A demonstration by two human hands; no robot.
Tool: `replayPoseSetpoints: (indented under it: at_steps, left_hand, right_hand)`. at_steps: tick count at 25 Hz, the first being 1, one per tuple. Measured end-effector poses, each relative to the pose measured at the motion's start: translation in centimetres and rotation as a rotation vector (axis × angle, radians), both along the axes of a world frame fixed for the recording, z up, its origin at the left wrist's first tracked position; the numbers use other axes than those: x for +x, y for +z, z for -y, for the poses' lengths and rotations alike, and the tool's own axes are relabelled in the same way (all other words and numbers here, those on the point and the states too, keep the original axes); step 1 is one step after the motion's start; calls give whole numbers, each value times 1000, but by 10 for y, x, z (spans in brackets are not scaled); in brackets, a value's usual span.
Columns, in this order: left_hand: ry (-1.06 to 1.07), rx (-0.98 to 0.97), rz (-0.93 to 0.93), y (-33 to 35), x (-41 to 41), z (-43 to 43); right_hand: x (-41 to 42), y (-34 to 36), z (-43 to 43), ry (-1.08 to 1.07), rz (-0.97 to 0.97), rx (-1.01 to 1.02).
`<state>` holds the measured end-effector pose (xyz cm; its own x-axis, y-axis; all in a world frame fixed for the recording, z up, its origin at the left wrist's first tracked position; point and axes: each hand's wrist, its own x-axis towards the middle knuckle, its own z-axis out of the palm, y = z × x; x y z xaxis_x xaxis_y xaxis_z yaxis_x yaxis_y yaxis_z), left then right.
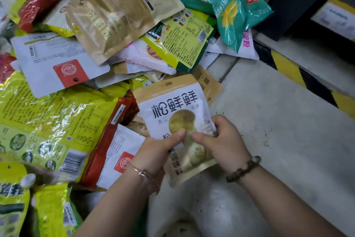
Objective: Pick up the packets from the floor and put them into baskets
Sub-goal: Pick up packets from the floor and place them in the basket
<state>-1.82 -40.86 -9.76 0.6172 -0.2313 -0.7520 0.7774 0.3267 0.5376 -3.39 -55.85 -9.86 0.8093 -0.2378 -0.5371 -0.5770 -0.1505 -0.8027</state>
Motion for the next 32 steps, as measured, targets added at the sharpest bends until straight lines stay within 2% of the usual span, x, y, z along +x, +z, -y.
replayPoseSetpoints:
  at_steps: [5, 7, 9, 12, 14, 19, 22, 26, 29, 32]
  left_hand:
    - [258, 247, 67, 8, 9, 3]
    - [320, 285, 75, 12, 9, 5]
    - [346, 303, 68, 17, 8, 7]
    - [394, 261, 54, 15, 7, 8]
    - [402, 251, 47, 14, 8, 6]
    - [406, 257, 87, 11, 13, 3]
    - [400, 277, 103, 9, 14, 1]
    - [371, 317, 101, 5, 11, -1]
    - [324, 331, 132, -2, 8, 0]
    - [245, 330, 147, -3, 4, 6]
  right_hand:
    - [47, -2, 2, 51, 69, -9]
    - [80, -7, 15, 27, 115, -196]
    - [109, -11, 21, 113, 96, -422]
    - [135, -24, 17, 273, 10, -536]
    - [141, -30, 12, 292, -42, -497]
    - [135, -42, 11, 184, -179, -503]
    - [117, -45, 23, 153, -228, -352]
    - [65, -46, 47, -25, -161, -79]
    - [32, -38, 67, -128, -53, -58]
    - [10, -17, 89, -139, 31, -104]
